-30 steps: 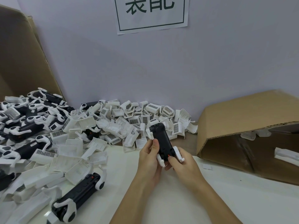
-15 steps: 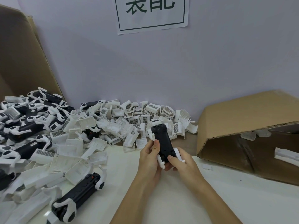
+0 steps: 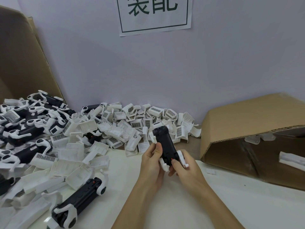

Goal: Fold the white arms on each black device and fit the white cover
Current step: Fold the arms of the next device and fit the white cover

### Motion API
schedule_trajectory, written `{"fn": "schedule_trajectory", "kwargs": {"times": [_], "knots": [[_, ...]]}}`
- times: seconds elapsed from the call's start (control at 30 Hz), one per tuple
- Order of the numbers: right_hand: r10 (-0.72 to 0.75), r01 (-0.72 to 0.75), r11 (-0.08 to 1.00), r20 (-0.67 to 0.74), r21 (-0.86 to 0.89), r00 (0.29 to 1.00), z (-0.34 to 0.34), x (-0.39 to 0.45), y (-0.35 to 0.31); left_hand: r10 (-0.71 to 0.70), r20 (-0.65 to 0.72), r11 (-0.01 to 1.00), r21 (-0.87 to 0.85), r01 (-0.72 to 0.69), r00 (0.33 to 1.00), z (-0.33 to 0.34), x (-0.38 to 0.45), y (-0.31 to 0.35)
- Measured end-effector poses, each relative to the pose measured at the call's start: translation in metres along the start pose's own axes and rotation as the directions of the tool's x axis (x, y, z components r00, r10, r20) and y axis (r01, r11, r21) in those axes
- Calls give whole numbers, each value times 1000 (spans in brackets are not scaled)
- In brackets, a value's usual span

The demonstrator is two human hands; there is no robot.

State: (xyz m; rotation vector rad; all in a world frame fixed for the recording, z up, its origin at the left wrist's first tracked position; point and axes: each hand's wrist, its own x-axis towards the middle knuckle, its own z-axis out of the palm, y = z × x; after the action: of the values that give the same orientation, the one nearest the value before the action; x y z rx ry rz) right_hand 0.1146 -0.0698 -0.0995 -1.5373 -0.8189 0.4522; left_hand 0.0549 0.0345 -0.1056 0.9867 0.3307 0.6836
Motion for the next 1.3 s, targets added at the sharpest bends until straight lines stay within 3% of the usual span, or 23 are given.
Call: {"fn": "schedule_trajectory", "kwargs": {"times": [0.13, 0.53, 0.93, 1.13, 1.3], "knots": [[11, -10, 999, -21, 51, 1000, 2, 0, 0, -12, 39, 1000, -1, 12, 999, 1, -2, 0], [49, -54, 995, 67, 87, 997, -2, 2, 5, -13, -14, 1000, -9, 13, 1000, 1, -3, 2], [16, -16, 1000, 29, -9, 999, -2, 1, 6, -7, 8, 1000, 17, 7, 1000, 3, -6, 4], [5, -7, 999, 38, 47, 999, 0, 1, 4, -18, -72, 1000, -19, 17, 997, 1, -3, 3], [-44, 44, 999, -21, 4, 999, -3, 5, 9, 25, -169, 998, 63, -14, 985, 0, -1, 0]]}}
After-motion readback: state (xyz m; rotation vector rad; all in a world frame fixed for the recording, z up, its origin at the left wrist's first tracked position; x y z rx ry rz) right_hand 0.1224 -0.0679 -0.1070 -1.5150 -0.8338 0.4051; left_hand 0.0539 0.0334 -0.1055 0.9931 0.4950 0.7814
